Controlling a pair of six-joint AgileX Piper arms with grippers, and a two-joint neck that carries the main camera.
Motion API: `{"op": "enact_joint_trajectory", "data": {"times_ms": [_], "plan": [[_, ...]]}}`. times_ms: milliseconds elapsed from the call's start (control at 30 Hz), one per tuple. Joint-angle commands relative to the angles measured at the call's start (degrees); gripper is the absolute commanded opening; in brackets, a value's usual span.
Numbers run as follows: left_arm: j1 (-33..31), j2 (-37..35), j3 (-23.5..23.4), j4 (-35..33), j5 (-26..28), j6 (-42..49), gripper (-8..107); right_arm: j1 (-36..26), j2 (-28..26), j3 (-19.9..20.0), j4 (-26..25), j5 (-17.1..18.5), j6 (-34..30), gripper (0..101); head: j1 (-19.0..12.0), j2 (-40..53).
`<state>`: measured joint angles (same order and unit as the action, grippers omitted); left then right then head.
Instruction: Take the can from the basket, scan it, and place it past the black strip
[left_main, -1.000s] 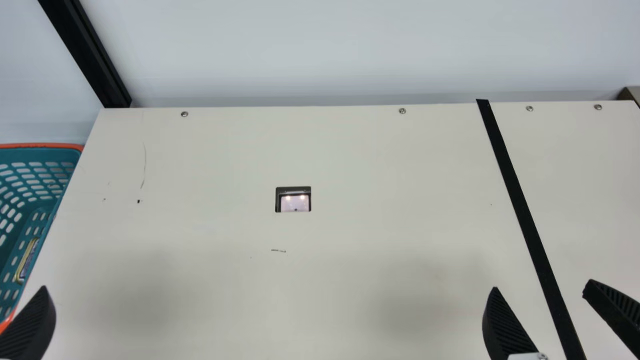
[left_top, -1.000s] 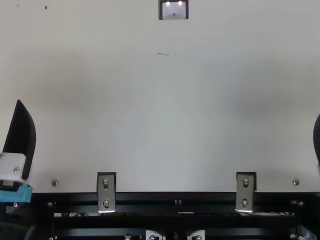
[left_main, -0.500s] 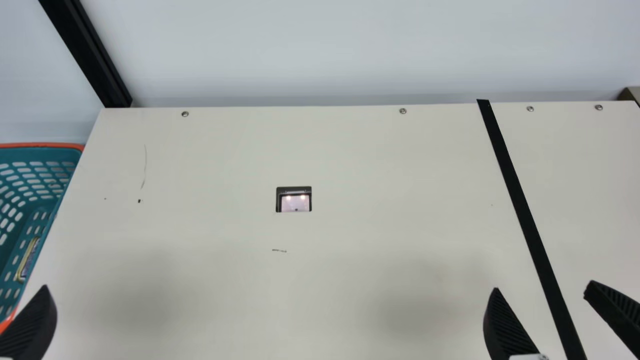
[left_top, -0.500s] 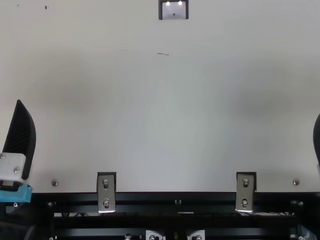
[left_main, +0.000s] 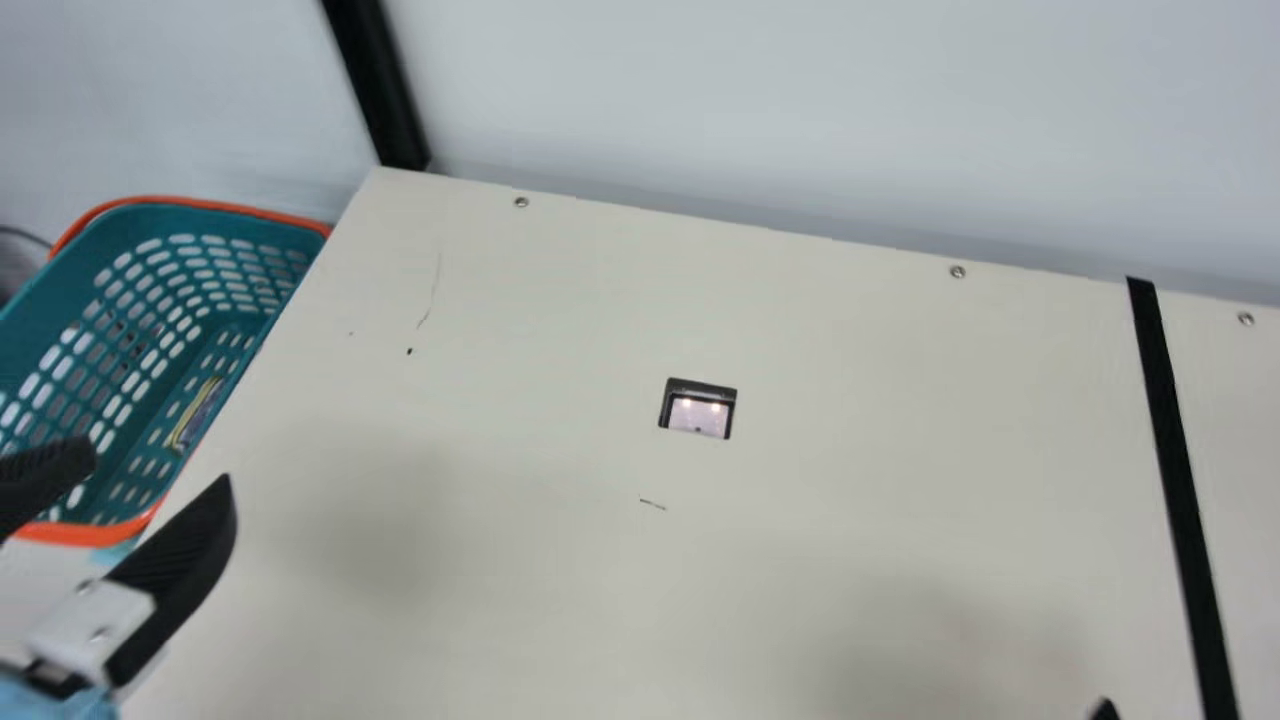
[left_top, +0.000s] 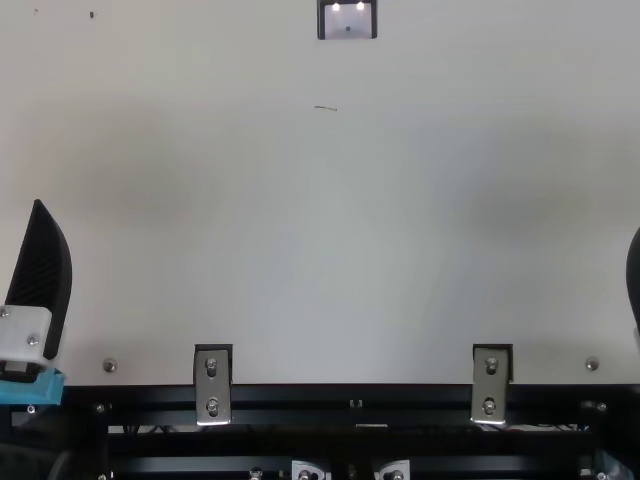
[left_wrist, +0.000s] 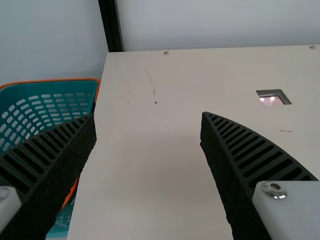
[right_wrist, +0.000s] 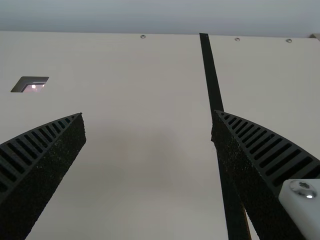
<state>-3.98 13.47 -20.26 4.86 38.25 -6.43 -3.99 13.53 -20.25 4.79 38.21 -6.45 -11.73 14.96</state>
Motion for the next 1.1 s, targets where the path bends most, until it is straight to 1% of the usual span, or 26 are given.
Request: {"op": "enact_joint_trajectory", "data": {"times_ms": [0,300,500,933,1067], "plan": [[0.0,0.0,0.0,0.0,0.0,0.0,90,0.0,0.0,0.0,0.0,0.0,0.0,101,-2.0,2.6],[0.0,0.0,0.0,0.0,0.0,0.0,90,0.0,0.0,0.0,0.0,0.0,0.0,101,-3.8,10.5],[0.0,0.0,0.0,0.0,0.0,0.0,90,0.0,0.0,0.0,0.0,0.0,0.0,101,-6.3,14.7],[0.3,0.2,0.1,0.2,-0.1,0.1,90,0.0,0.0,0.0,0.0,0.0,0.0,101,-6.3,14.7],[1.1,2.0,-0.5,1.3,-1.2,-0.8,90,0.0,0.0,0.0,0.0,0.0,0.0,101,-6.3,14.7]]}}
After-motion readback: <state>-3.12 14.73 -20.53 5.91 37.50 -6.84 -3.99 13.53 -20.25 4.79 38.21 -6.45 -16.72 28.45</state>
